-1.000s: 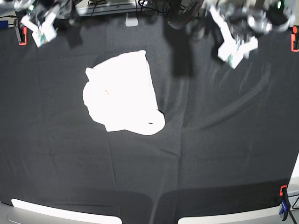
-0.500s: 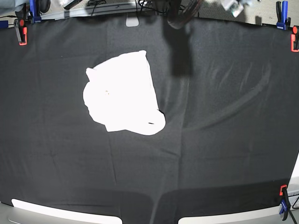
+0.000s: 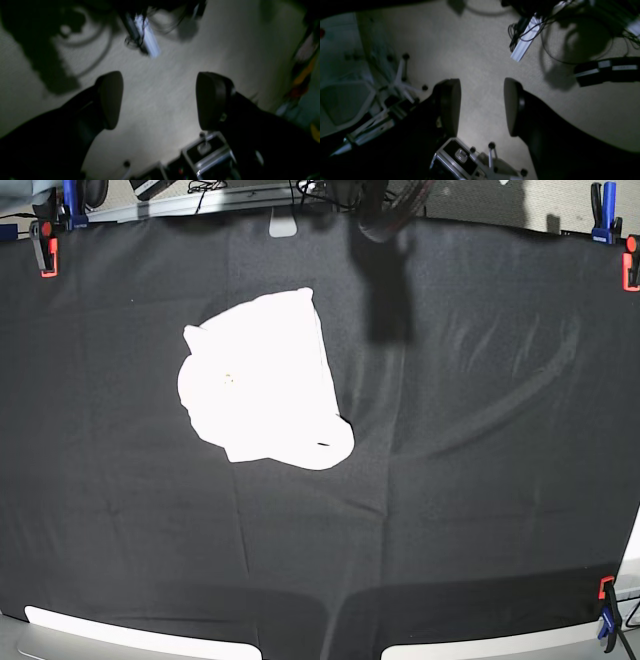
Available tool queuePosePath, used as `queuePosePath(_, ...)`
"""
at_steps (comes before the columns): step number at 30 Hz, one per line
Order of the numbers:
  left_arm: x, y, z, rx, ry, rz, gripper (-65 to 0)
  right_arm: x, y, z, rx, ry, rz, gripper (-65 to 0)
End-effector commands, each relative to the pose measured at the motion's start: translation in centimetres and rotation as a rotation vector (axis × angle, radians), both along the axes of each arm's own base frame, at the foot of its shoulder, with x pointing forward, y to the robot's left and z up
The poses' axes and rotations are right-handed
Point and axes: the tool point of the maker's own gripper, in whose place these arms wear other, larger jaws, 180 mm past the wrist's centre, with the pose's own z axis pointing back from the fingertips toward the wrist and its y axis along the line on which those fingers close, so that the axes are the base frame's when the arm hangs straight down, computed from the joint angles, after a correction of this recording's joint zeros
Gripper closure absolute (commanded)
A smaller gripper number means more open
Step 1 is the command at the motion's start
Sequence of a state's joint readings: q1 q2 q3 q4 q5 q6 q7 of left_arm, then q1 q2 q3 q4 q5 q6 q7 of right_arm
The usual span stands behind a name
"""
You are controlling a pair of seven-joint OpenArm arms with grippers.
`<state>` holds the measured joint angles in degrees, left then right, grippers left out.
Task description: Layout the t-shirt on the table in an organized manner, then fold the t-shirt properly
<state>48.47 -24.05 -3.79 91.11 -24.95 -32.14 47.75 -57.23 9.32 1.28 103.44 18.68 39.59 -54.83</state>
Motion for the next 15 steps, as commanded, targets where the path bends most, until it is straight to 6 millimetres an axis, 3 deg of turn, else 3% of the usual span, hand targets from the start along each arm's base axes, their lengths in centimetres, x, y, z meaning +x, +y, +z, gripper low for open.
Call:
queuePosePath(1,-0.2,1.0,-0.8,0.015,0.013,0.001,-42.2,-0.1,0.1,-0.8,0.009,0.006,0.000,-27.6)
queuePosePath(4,0.2,3.1,-4.1,0.053,0.044,0.087,-42.2,0.4,0.0,-4.2,0.028,0.026,-0.021,-27.6)
queuePosePath(9,3.3,6.2,-8.8,0.094,-0.040,0.282,-42.2,1.4,-2.3,-9.9,-0.002,0.040,-0.017,-27.6)
queuePosePath(15,2.8,10.0,-12.3,0.236,-0.001,0.364,-42.2,2.8,-5.2,-14.6,-0.067,0.057,0.000,-27.6)
